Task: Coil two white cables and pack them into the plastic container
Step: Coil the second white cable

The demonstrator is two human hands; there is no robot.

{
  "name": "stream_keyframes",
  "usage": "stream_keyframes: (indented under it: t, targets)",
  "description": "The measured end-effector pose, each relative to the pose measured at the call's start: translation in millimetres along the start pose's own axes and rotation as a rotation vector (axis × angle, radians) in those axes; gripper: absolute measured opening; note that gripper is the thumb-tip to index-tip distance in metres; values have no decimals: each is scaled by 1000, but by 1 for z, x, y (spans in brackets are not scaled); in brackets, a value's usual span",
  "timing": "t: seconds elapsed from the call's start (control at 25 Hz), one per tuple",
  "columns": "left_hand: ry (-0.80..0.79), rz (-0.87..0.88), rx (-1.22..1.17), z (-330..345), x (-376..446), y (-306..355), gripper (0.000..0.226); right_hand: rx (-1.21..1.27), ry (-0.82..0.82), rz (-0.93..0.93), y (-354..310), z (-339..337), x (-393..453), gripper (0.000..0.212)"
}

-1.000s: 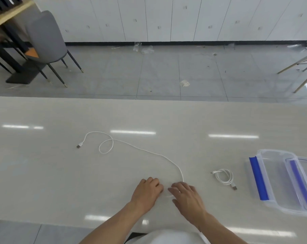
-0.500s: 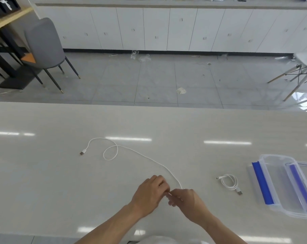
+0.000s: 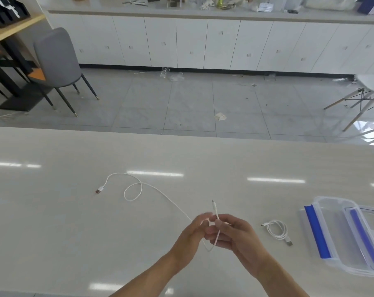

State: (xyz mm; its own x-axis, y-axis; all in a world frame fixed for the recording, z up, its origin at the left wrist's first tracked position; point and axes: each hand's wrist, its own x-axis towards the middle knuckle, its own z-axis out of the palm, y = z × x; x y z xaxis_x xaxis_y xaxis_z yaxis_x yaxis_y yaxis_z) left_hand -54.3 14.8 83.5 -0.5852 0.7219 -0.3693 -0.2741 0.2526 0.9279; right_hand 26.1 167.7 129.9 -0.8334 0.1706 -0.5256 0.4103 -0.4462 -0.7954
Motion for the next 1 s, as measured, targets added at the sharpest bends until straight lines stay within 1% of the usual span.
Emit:
stream_keyframes:
  t: [0.08, 0.12, 0.16, 0.28, 0.44, 0.48, 0.56, 0.64, 0.72, 0.8, 0.88, 0.96, 1.0]
  targets:
    - [-64, 16, -5, 5, -7, -1, 44, 120, 21, -21, -9, -1, 0, 26]
    - [-68, 24, 11, 7, -10, -3, 49, 167, 30, -30, -13, -2, 1, 27]
    - [-61, 28, 26, 9, -12, -4, 49, 202, 35, -39, -16, -4, 1, 28]
    - [-73, 41, 126, 12, -16, -6, 39, 265, 21, -48, -21, -6, 1, 26]
    - [-196, 9, 179, 6, -15, 0, 34, 279, -64, -45, -23, -2, 1, 20]
    - [-236, -9, 232, 1, -15, 1, 33, 246, -100, -43, -24, -1, -1, 19]
    - [-295, -37, 424, -11, -12, 5, 27, 136, -180, -26, -24, 0, -5, 19]
    - [-303, -33, 631, -26, -3, 14, 22, -2, -247, 24, -23, 1, -10, 21]
    - [-275, 18, 883, -39, 9, 30, 25, -156, -276, 93, -20, 4, -12, 24]
    - [-205, 50, 1085, -46, 20, 50, 27, -320, -262, 170, -15, 9, -13, 24]
    - [-132, 56, 1161, -47, 27, 66, 32, -437, -224, 235, -10, 13, -12, 23]
    - [-65, 86, 1165, -41, 28, 78, 34, -447, -136, 270, -6, 14, -10, 22]
    - [-30, 111, 1148, -36, 26, 81, 34, -395, -76, 268, -5, 13, -8, 22]
